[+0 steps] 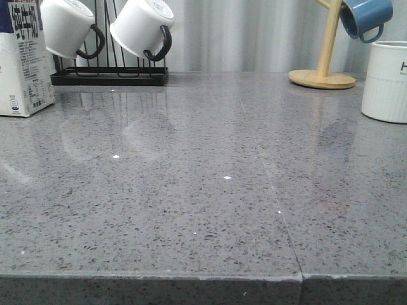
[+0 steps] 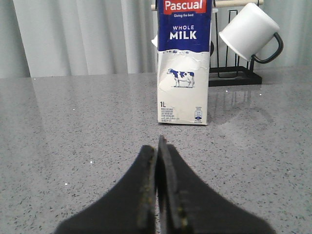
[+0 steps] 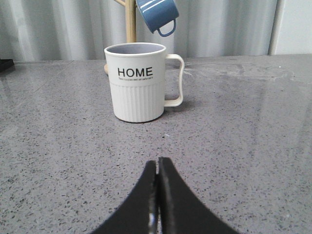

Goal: Place milk next to cup

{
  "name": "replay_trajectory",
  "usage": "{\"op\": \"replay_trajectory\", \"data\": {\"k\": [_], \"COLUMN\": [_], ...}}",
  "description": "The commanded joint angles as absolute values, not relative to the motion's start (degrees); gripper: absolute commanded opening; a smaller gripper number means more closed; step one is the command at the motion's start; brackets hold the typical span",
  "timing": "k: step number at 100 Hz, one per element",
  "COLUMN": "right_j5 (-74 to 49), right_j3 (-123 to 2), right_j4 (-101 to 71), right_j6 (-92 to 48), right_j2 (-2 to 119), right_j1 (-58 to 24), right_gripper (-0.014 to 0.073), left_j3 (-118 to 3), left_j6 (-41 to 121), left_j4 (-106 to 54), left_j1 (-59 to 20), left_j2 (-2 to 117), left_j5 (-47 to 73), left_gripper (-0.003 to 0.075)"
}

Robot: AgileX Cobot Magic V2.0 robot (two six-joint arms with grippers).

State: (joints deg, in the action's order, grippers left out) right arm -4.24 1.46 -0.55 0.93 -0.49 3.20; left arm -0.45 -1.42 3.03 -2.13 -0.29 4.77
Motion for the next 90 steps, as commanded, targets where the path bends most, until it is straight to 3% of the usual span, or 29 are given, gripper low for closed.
{"op": "replay_trajectory", "data": {"k": [1, 90], "right_j5": [0.0, 0.5], "right_j3": [0.5, 0.5], "right_j4": [0.0, 0.0], "right_j6": [0.8, 0.8], "right_j2": [-0.3, -0.3], "right_j1": [3.6, 3.6], "right_gripper": [-0.0066, -0.0066], "left_j3": [3.0, 3.0], "left_j6": [-2.0, -2.0], "left_j4": [2.9, 2.9], "left_j1": [-2.0, -2.0], "left_j2": [-2.0, -2.0], "left_j5": [0.0, 0.0], "left_gripper": [-0.0020, -0.0020]}}
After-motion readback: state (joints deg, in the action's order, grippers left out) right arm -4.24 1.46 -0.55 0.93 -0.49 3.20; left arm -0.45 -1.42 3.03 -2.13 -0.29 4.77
